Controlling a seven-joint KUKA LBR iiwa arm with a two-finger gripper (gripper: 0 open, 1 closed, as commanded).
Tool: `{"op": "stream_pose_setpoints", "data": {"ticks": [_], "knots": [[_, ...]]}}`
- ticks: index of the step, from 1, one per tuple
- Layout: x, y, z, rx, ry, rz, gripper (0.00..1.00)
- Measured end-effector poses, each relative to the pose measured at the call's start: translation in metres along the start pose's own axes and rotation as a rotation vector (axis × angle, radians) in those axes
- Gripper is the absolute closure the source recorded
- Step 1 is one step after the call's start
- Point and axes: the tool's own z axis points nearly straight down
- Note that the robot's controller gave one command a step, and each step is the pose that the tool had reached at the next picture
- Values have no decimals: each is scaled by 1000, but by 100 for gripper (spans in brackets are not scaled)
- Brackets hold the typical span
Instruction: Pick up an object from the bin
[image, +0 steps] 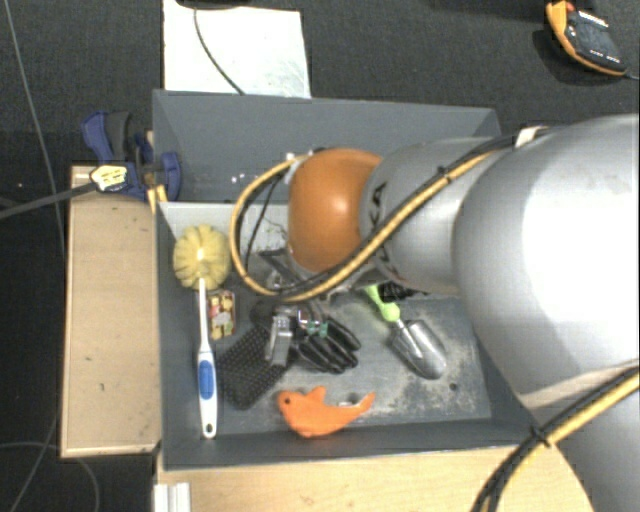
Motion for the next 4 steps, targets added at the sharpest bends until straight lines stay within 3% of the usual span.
{"op": "stream_pose_setpoints", "data": {"ticks": [1,2,3,4], "knots": [[-5,8,14,-1,-7,-128,0],[7,-8,-109,-3,-8,-27,100],[8,-8,-106,0,-2,-28,100],[14,-9,-166,-4,-12,-66,100]]}}
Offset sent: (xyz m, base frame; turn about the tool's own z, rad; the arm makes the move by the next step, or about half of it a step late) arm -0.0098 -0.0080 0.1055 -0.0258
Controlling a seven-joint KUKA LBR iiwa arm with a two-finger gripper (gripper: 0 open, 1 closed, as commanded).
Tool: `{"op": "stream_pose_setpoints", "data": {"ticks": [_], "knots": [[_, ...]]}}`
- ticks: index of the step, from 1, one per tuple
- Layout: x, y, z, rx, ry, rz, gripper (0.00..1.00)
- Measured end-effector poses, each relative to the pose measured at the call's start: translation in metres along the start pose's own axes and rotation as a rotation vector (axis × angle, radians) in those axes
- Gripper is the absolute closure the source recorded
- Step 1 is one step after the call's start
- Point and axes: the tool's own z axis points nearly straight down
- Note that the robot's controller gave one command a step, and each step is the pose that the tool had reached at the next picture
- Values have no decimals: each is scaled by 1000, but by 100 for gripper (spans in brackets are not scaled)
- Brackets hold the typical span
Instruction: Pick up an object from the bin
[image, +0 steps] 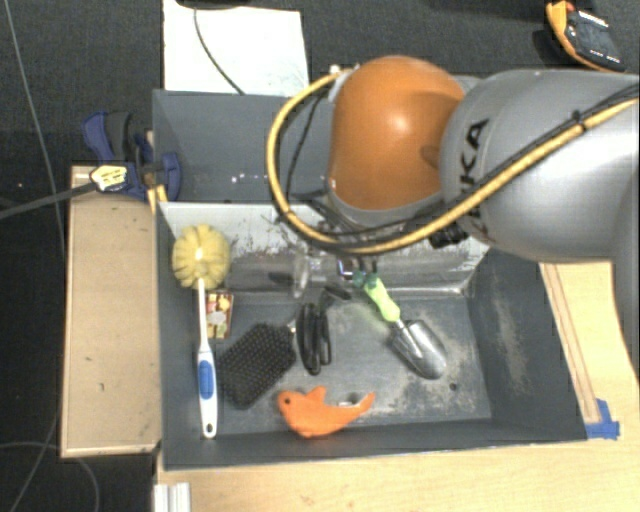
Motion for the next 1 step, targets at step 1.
{"op": "stream_pose_setpoints", "data": {"ticks": [1], "knots": [[-2,5,27,4,12,62,100]]}}
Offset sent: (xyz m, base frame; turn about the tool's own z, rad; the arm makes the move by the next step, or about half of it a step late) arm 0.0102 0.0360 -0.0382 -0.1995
